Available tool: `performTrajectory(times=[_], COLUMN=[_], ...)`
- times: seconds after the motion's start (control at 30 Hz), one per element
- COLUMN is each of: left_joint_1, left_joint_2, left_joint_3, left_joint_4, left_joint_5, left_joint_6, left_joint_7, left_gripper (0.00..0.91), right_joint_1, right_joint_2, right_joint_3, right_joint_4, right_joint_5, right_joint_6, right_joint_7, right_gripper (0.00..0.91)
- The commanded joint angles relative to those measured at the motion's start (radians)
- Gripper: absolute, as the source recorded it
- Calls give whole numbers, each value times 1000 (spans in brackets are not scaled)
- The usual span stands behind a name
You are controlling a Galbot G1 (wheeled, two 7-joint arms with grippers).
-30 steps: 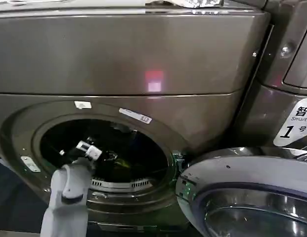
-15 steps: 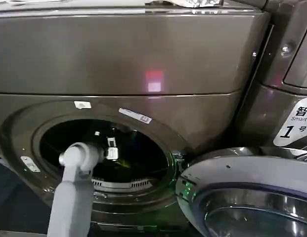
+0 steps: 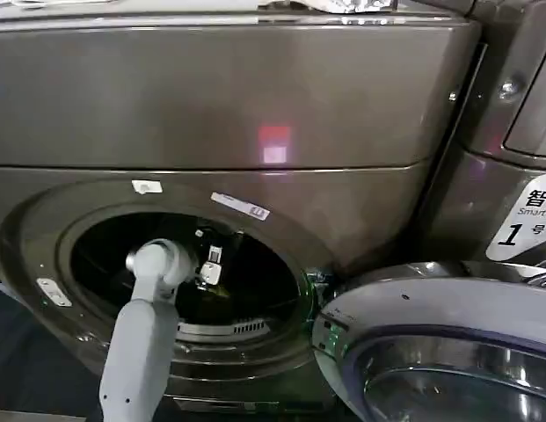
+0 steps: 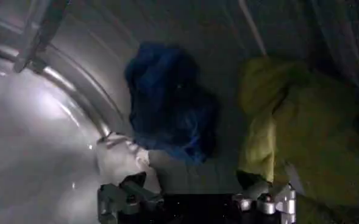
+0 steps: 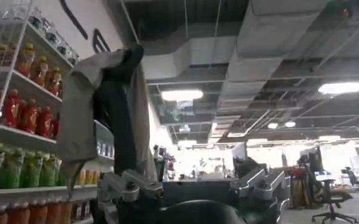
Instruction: Grasp the clothes from the dryer.
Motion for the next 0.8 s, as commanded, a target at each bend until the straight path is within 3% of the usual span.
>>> performTrajectory(times=[0.03,0.5,0.8], left_joint_1=[11,31,29], left_joint_2=[8,21,26], left_joint_3=[13,-9,-10], left_joint_4=[59,125,161], left_joint_5=[-10,-29,-65], left_joint_6=[-5,24,103], left_joint_7=[6,4,3], left_gripper=[907,907,907], right_joint_1=[0,1,4], right_joint_2=[2,7,7], right_joint_3=[-3,-9,-15], right_joint_4=[4,11,16], right_joint_5=[2,2,3], right_joint_6=[0,0,0], right_joint_7=[1,2,3], right_gripper=[907,907,907])
